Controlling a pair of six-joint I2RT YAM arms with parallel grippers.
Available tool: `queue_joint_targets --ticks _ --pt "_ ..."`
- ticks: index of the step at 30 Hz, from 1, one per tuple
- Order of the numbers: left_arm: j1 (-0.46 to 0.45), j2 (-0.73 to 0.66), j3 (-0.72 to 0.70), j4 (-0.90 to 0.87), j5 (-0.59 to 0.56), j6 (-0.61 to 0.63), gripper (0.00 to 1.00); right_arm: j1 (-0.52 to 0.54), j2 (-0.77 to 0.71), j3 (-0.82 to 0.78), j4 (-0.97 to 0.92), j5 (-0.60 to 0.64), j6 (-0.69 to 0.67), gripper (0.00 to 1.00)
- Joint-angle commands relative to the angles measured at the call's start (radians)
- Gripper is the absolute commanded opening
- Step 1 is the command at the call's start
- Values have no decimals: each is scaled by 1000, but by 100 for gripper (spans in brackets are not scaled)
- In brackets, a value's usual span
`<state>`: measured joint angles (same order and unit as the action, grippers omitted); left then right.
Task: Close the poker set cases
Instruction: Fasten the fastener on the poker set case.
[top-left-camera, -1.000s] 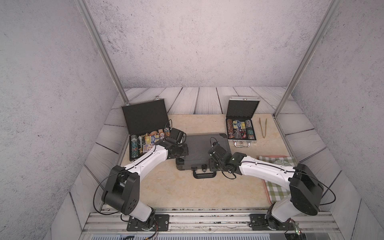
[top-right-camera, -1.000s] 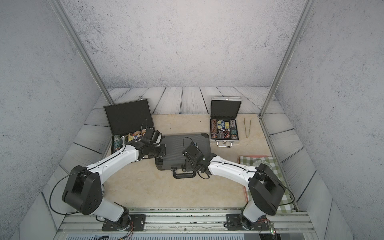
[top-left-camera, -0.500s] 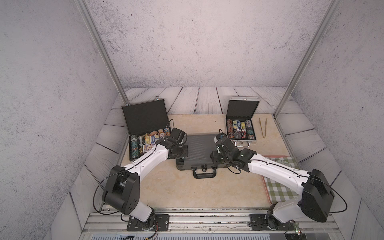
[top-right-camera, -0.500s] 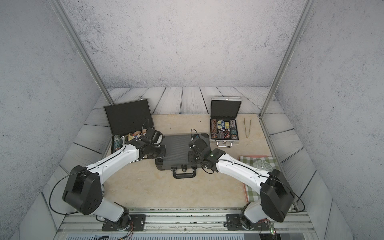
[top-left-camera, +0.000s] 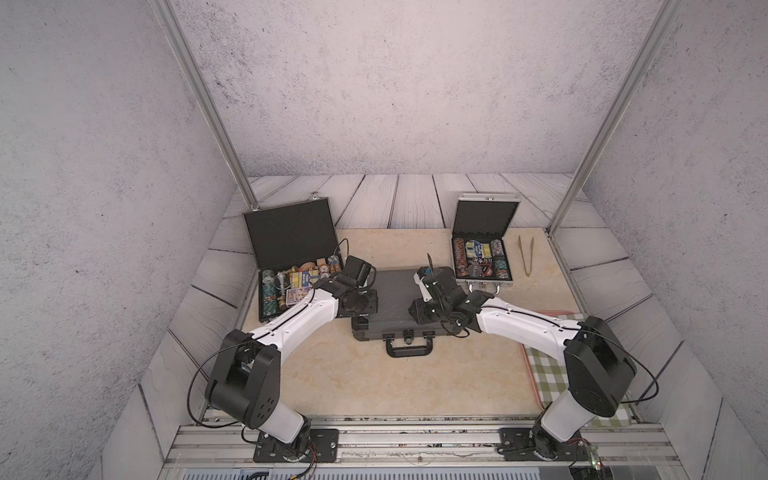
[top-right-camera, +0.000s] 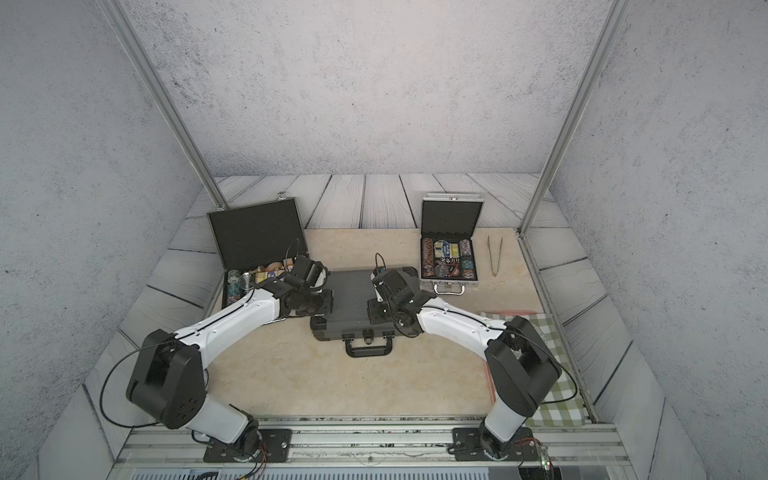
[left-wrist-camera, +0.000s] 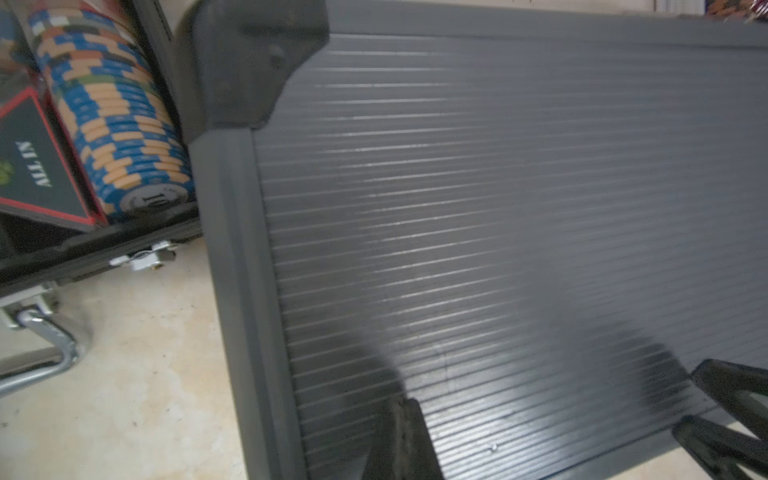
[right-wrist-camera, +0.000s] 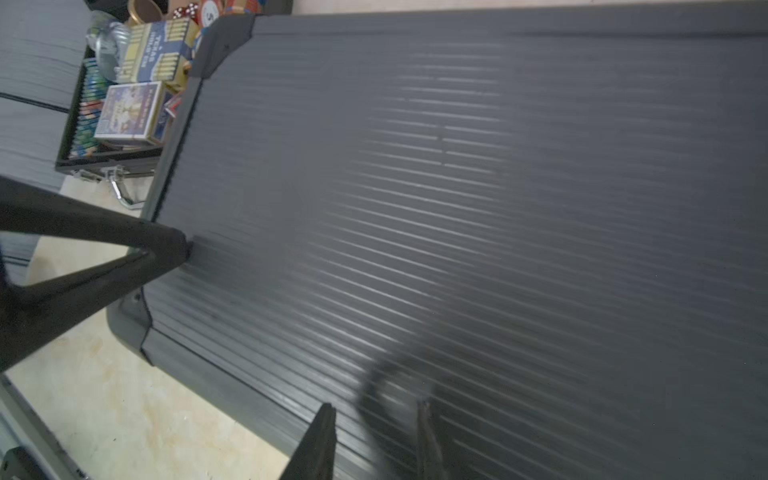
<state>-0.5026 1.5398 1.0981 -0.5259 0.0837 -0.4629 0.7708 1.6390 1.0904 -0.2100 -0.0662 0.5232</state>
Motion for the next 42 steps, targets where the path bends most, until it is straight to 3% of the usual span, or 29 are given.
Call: queue_joint_targets --ticks 1,3,9,14,20,25,26,27,30,42 --pt "-50 22 13 -90 -46 69 0 -14 49 -132 -21 -57 49 34" --pt "-73 8 13 -66 -39 88 4 -27 40 -182 10 -72 78 34" --pt "-156 -35 3 10 -35 193 37 -82 1 -236 34 -104 111 34" --pt "-242 -34 19 -1 -44 357 62 -144 -13 -241 35 -162 126 34" --pt "-313 -23 37 -58 -87 592 66 -191 -10 -256 55 -207 145 34" --pt "-356 -19 -36 13 -193 699 68 -233 -8 -271 77 -234 167 33" --pt "-364 -24 -59 42 -205 716 89 -238 -10 -271 78 -236 167 33" --pt "-371 -28 -80 74 -216 731 100 -240 -12 -270 78 -238 166 33" --pt "-396 -33 -121 155 -232 759 99 -247 -16 -265 77 -238 164 33" --pt "-492 84 -124 204 -355 836 99 -262 -25 -264 68 -231 161 33"
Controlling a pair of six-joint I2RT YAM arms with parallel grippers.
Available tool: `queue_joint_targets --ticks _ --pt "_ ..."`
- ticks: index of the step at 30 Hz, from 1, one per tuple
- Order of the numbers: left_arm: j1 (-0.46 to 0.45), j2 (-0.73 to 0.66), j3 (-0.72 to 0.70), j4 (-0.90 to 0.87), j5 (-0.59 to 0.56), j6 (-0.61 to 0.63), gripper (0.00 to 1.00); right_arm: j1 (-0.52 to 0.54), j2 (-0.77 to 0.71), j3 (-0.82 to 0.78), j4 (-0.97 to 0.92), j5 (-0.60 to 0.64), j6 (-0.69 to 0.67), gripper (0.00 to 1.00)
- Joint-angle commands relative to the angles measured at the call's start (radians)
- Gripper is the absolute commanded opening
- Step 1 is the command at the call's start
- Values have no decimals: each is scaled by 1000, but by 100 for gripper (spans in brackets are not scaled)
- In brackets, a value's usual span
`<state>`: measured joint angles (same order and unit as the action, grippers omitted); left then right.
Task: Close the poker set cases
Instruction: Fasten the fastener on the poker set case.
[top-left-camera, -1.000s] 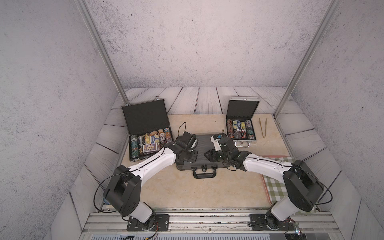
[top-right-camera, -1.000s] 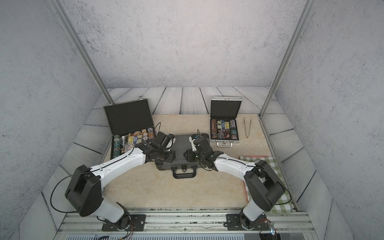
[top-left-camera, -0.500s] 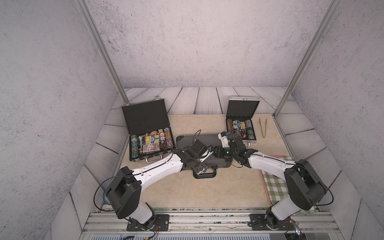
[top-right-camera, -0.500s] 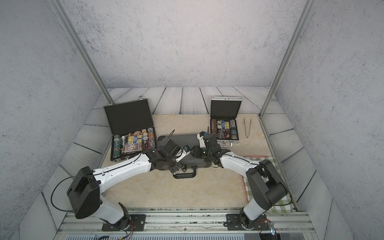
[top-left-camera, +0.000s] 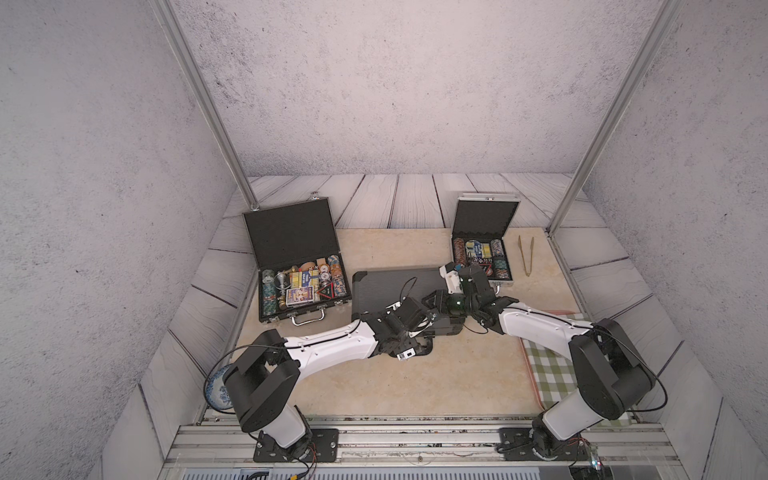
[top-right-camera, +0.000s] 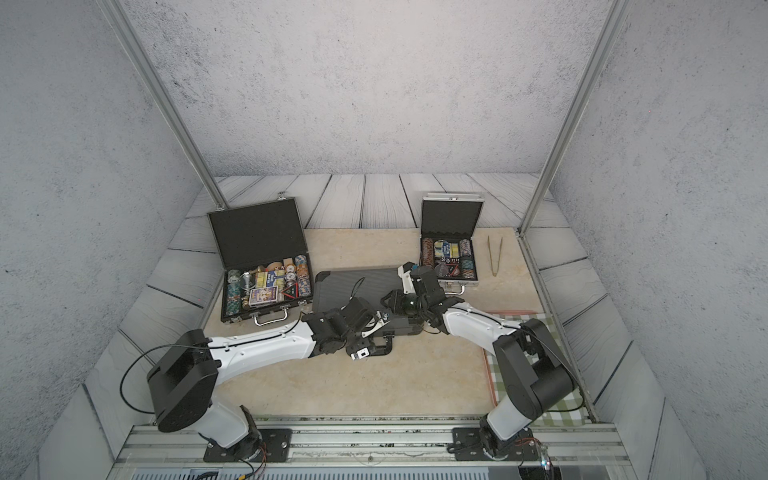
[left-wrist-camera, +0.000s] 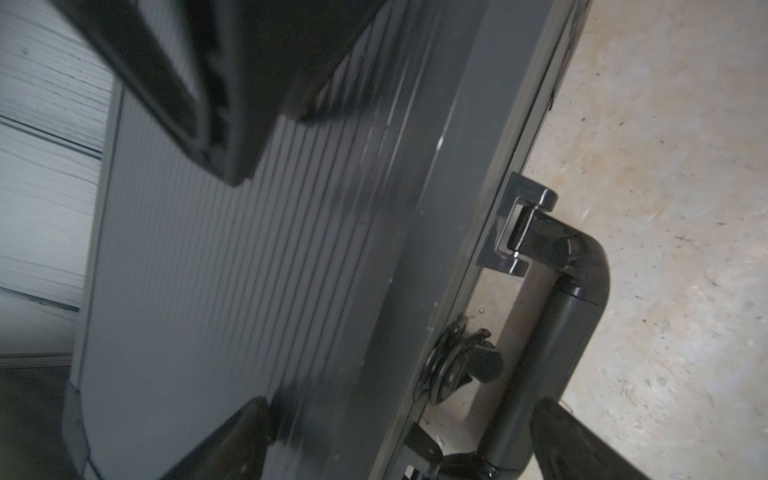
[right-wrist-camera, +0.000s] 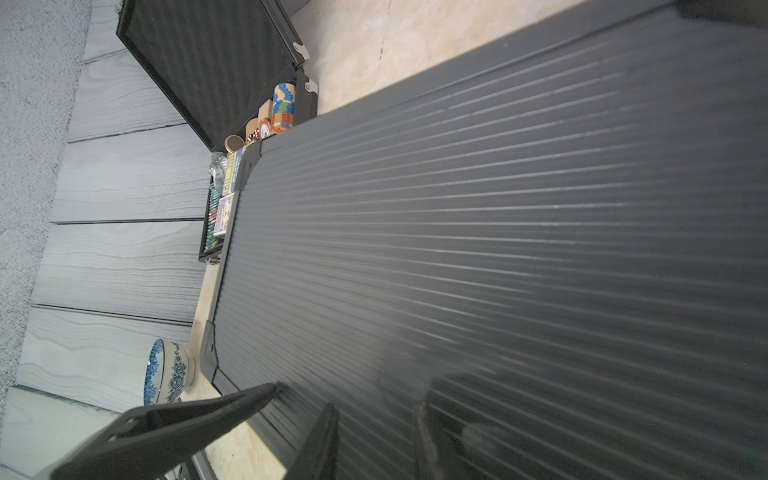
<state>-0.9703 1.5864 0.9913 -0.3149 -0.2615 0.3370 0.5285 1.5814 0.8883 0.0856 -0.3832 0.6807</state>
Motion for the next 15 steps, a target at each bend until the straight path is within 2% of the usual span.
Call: queue_joint_targets --ticks 1,8,10,15 --pt "-30 45 -16 -9 -30 39 99 -19 31 -62 -230 87 3 34" --pt "-72 84 -33 16 -211 76 100 -28 25 -56 -240 104 5 33" --pt "-90 80 -36 30 -258 63 97 -31 25 -51 -241 103 5 33" --pt "-110 -15 7 -59 -256 -61 90 -32 35 -27 -266 102 -13 33"
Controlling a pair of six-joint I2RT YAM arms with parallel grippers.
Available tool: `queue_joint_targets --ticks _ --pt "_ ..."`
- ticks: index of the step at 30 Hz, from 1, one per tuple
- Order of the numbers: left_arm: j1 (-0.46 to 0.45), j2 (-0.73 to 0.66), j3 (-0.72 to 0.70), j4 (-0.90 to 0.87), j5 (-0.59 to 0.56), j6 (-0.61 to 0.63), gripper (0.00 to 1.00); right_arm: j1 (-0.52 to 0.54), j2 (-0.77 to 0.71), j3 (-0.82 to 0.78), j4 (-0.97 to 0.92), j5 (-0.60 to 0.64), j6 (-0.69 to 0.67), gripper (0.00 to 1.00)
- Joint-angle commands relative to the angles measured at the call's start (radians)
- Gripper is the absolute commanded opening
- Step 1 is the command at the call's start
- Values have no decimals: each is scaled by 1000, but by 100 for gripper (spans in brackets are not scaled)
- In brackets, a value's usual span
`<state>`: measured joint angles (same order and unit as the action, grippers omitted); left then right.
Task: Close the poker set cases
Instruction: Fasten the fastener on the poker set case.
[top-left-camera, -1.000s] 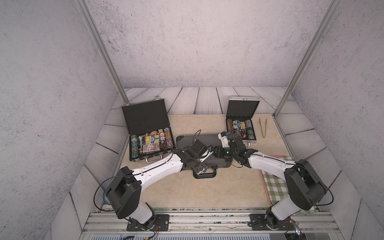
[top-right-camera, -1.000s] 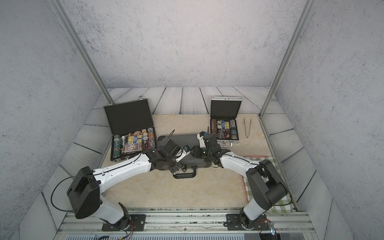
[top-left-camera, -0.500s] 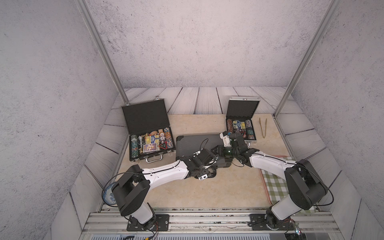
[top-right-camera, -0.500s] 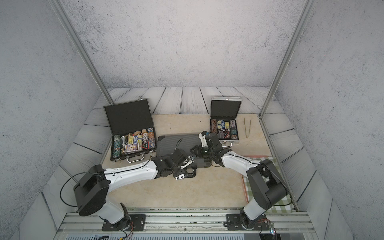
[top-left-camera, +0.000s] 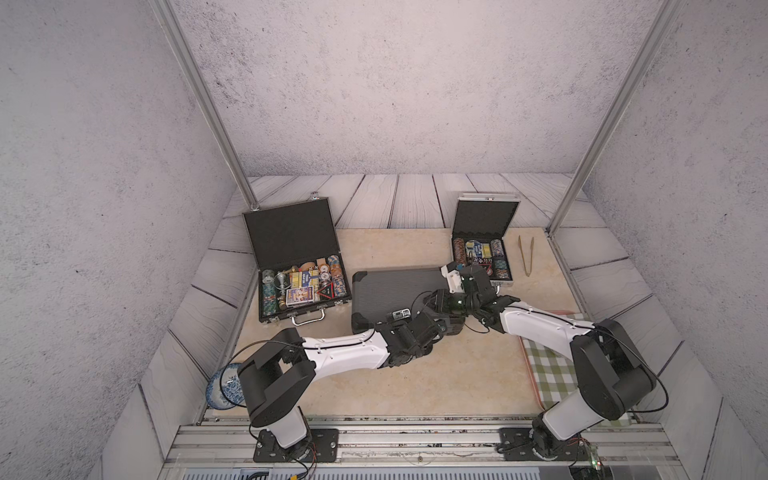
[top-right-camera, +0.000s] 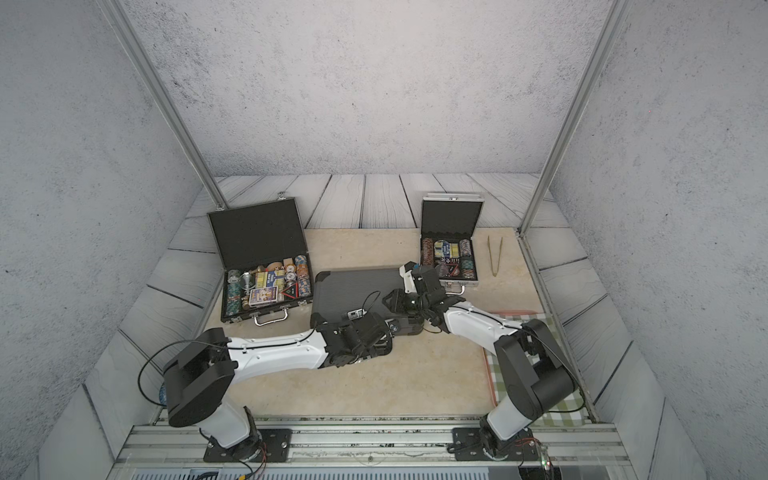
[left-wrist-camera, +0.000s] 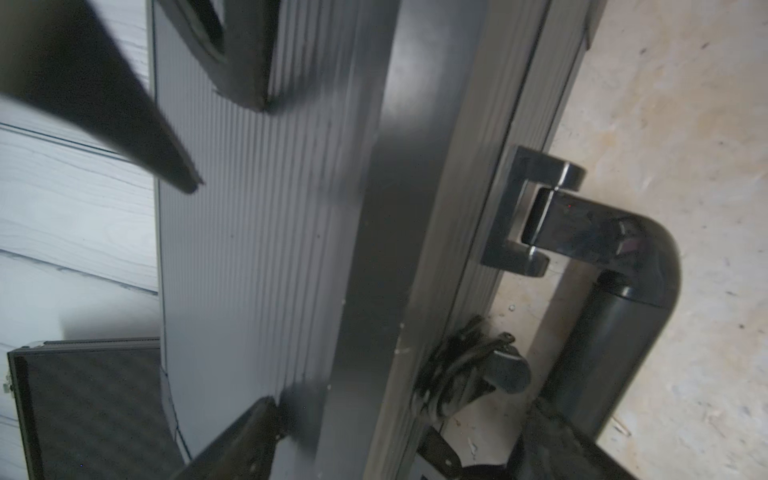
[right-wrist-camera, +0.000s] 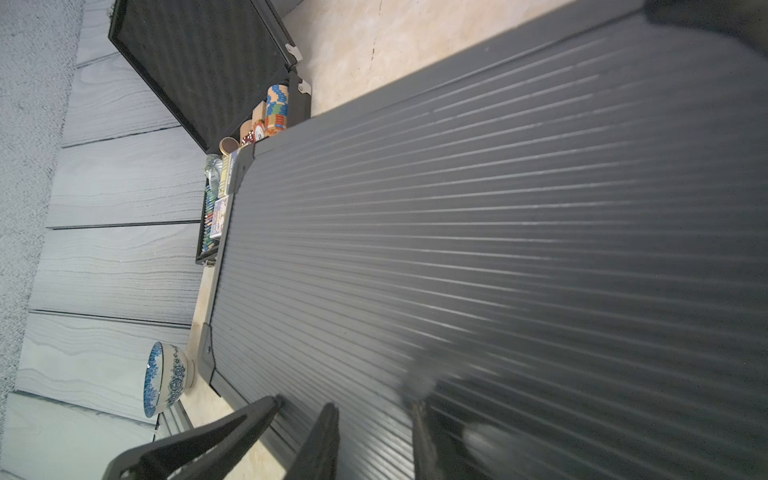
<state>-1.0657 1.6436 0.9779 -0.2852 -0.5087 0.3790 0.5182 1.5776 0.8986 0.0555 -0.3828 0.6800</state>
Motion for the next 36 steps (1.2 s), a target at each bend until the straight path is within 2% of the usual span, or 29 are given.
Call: queue_joint_targets --ticks 1,6,10,13,18,21,26,36 --pt "-15 -100 30 -119 8 -150 89 -22 42 -35 -238 104 -15 33" --pt "-14 -222 31 -234 124 -420 75 -22 53 -26 -241 102 -19 32" --pt "-14 -285 29 -302 288 -639 59 -22 57 -21 -244 104 -25 32" --pt "-15 -293 -14 -267 389 -774 32 -20 57 -18 -249 114 -30 32" --pt "-2 -222 -27 -246 417 -924 23 -20 41 -35 -255 123 -38 31" --pt "23 -169 -28 -185 486 -982 22 -20 39 -41 -262 134 -48 31" --pt "85 -61 -14 -149 536 -1087 7 -20 44 -36 -263 127 -37 31" --pt "93 -31 -82 59 426 -1220 5 -20 53 -33 -248 119 -20 31"
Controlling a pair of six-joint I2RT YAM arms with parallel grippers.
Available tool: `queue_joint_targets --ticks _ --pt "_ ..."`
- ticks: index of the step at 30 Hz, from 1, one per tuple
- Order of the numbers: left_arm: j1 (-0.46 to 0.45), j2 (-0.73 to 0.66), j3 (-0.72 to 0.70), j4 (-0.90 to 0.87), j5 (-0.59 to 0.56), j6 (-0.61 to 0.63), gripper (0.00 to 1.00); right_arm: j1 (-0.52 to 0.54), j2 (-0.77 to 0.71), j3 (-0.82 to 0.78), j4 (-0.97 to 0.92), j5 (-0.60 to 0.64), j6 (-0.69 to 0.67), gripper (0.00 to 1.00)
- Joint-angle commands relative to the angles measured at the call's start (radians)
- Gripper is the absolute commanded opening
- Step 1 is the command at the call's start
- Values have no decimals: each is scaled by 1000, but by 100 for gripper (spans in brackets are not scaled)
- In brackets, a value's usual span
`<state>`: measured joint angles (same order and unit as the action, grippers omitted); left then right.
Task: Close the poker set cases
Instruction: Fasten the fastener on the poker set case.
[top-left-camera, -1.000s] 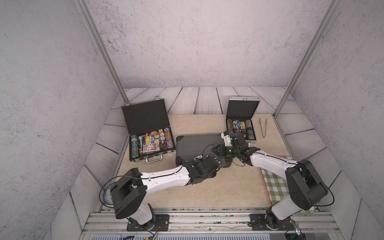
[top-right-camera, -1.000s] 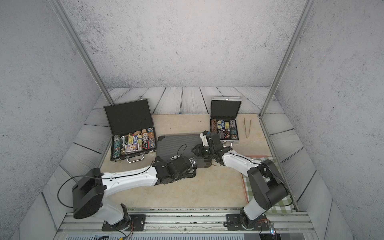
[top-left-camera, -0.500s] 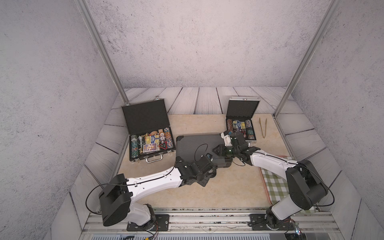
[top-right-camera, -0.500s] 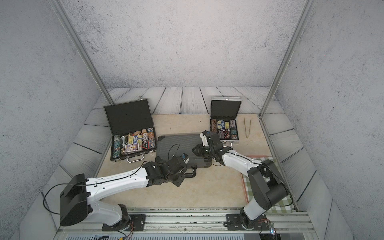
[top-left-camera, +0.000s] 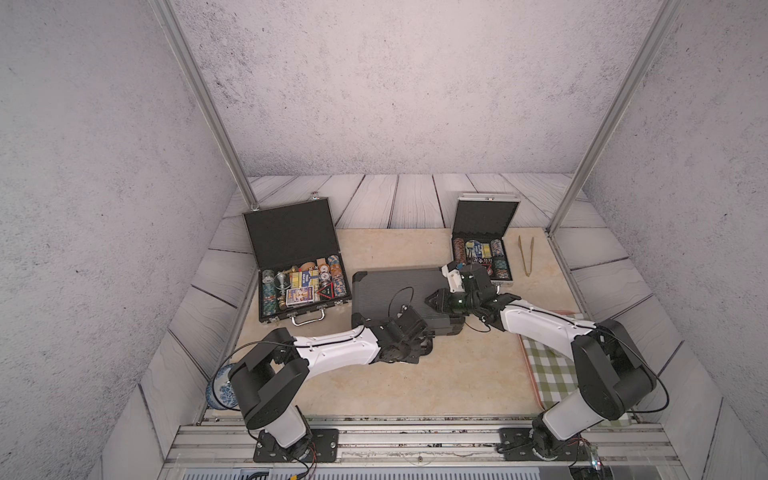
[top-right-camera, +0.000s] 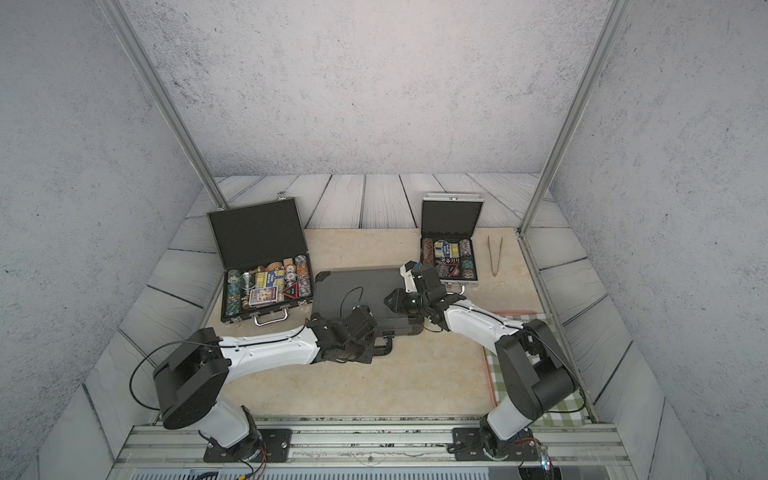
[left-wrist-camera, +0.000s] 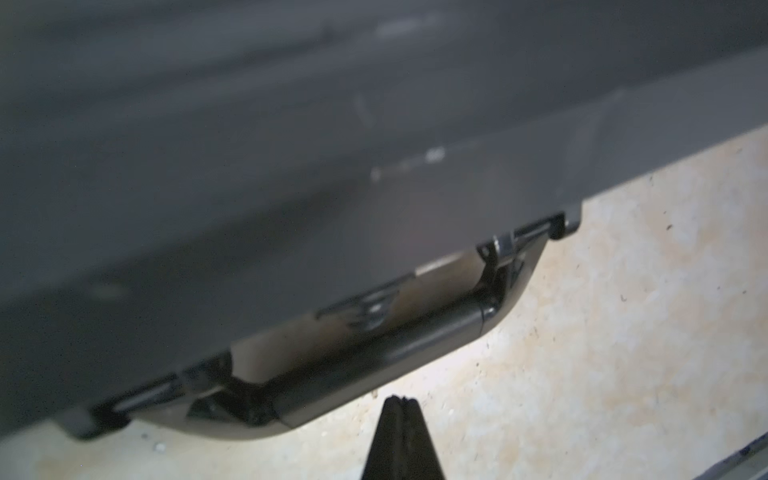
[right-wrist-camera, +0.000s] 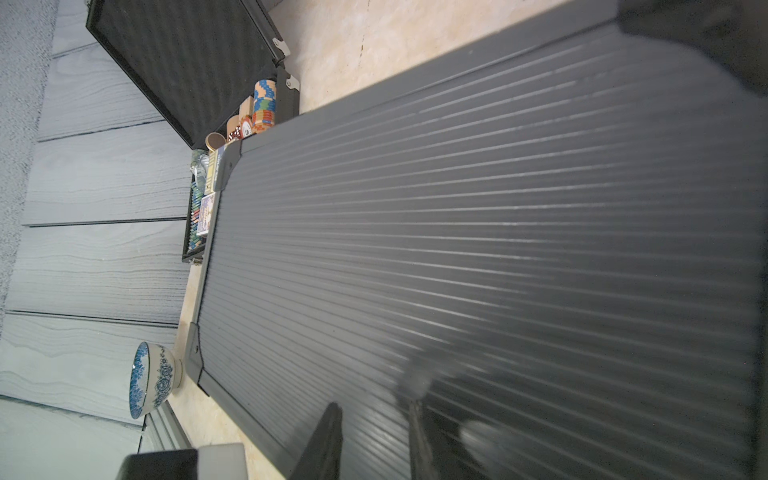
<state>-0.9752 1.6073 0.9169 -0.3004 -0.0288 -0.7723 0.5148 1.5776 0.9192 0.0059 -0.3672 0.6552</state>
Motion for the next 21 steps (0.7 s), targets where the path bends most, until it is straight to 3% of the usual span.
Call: queue_joint_targets --ticks 1,7,17,21 --pt "2 5 -25 76 -73 -83 5 -17 52 -53 -201 104 4 31" --pt "0 27 -29 36 -185 -121 4 -16 38 -60 -206 109 3 31" --pt "-6 86 -57 80 -210 -154 4 -15 35 -79 -199 111 6 31" --pt "-6 31 -69 68 -201 -168 5 -13 33 -82 -197 114 7 31"
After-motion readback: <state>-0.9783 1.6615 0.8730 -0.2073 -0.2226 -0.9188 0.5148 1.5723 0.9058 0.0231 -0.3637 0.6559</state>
